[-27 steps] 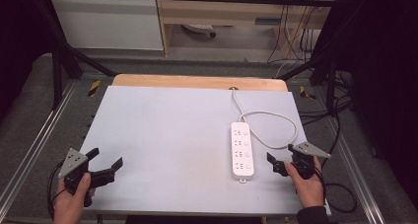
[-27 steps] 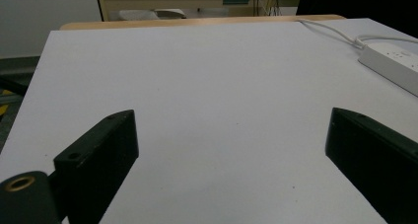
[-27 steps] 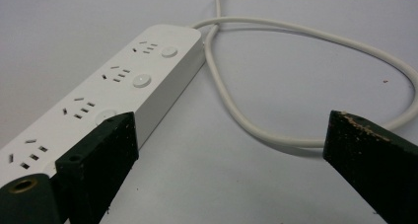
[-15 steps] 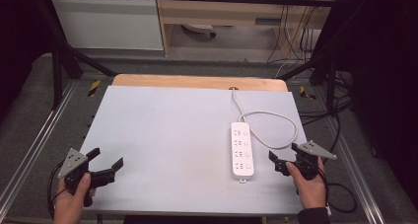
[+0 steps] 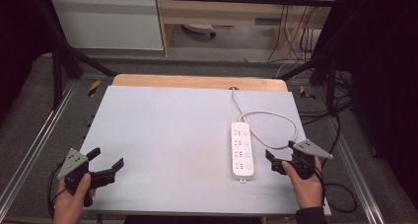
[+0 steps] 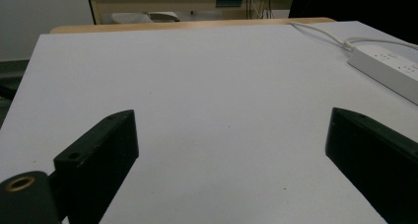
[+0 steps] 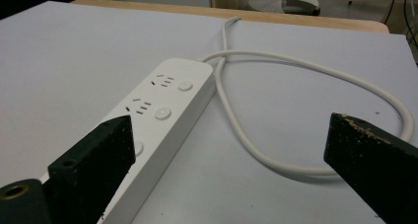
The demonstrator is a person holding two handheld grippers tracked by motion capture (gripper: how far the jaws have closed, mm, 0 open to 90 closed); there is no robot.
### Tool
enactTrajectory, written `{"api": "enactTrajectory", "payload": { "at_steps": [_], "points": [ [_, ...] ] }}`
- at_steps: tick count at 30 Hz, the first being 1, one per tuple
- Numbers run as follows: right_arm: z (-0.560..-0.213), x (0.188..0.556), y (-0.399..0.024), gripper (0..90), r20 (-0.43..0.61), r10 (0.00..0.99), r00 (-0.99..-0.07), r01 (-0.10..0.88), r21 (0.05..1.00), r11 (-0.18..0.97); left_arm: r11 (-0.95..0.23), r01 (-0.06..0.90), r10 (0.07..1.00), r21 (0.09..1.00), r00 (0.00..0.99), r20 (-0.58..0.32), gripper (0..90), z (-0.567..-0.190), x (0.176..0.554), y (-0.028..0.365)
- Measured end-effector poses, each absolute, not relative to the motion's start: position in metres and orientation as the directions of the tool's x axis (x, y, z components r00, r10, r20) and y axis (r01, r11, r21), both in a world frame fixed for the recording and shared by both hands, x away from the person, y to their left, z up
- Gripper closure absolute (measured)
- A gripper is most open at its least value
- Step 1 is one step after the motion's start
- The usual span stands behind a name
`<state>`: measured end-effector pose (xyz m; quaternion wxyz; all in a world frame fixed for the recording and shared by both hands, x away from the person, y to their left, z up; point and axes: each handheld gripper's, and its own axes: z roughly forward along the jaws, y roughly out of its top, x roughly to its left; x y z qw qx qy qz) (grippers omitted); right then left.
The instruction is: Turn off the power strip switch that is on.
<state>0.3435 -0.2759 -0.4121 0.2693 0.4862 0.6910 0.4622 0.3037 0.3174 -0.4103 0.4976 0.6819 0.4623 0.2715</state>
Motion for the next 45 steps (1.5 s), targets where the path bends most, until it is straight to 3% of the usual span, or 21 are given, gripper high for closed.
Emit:
{"api": "enactTrajectory", "payload": {
  "at_steps": [27, 39, 45],
  "points": [
    [-0.373, 0.368, -0.267, 8.3, 0.073, 0.901, -0.427, 0.336, 0.938, 0.083, -0.079, 0.374, 0.896, 0.924, 0.433, -0.099, 5.7, -0.413, 0.307, 0.313],
    [-0.366, 0.384, -0.252, 21.2, 0.06, 0.883, -0.465, 0.317, 0.943, 0.103, -0.071, 0.367, 0.905, 0.928, 0.415, -0.095, 6.5, -0.414, 0.329, 0.302],
    [-0.367, 0.392, -0.248, 39.8, 0.058, 0.878, -0.476, 0.312, 0.944, 0.107, -0.079, 0.352, 0.908, 0.933, 0.412, -0.079, 6.8, -0.412, 0.344, 0.299]
  ]
}}
